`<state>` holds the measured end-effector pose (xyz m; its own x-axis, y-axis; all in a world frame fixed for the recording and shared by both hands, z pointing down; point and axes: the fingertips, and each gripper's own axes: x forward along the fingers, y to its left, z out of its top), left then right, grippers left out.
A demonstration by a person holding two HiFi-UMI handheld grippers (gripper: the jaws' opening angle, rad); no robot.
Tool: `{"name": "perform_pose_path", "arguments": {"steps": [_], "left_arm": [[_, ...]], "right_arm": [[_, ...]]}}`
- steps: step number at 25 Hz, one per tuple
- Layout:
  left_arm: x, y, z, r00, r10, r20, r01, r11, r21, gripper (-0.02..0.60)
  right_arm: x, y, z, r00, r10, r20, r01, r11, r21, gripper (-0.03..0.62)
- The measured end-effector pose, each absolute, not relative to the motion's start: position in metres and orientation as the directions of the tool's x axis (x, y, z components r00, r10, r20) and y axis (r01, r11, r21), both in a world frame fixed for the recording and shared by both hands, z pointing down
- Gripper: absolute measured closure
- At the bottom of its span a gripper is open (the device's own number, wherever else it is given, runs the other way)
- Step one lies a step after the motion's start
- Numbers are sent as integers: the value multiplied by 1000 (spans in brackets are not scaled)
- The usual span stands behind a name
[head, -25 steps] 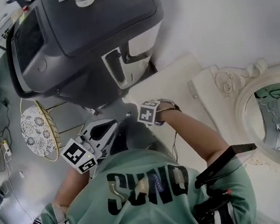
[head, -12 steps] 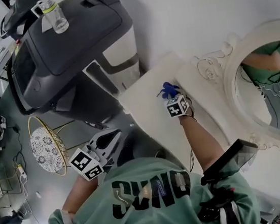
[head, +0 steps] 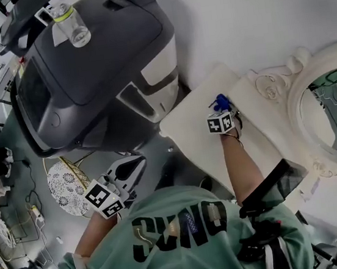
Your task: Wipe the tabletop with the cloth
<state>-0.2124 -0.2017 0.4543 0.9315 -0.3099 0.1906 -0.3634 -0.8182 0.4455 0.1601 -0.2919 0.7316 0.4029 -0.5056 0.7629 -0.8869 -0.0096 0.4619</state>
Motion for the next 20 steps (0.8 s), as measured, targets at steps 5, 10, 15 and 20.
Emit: {"name": "perform_pose_path", "arguments": {"steps": [5, 10, 15, 20], "left_arm": [[-215, -224, 459, 957, -237, 169, -290, -840, 459, 574], [-209, -227, 466, 971, -179, 160, -235, -845, 480, 575], [-189, -221, 471, 978, -119, 169, -188, -854, 486, 575], [-156, -197, 476, 983, -55, 175, -135, -862, 488, 575]], "right_arm": [[158, -289, 730, 378, -465, 800, -909, -25, 415, 533], [63, -249, 728, 173, -508, 844, -927, 204, 313, 534], [-62, -174, 723, -94, -510, 855, -862, 472, 187, 533], [-95, -139, 724, -240, -482, 843, -823, 561, 87, 533]]}}
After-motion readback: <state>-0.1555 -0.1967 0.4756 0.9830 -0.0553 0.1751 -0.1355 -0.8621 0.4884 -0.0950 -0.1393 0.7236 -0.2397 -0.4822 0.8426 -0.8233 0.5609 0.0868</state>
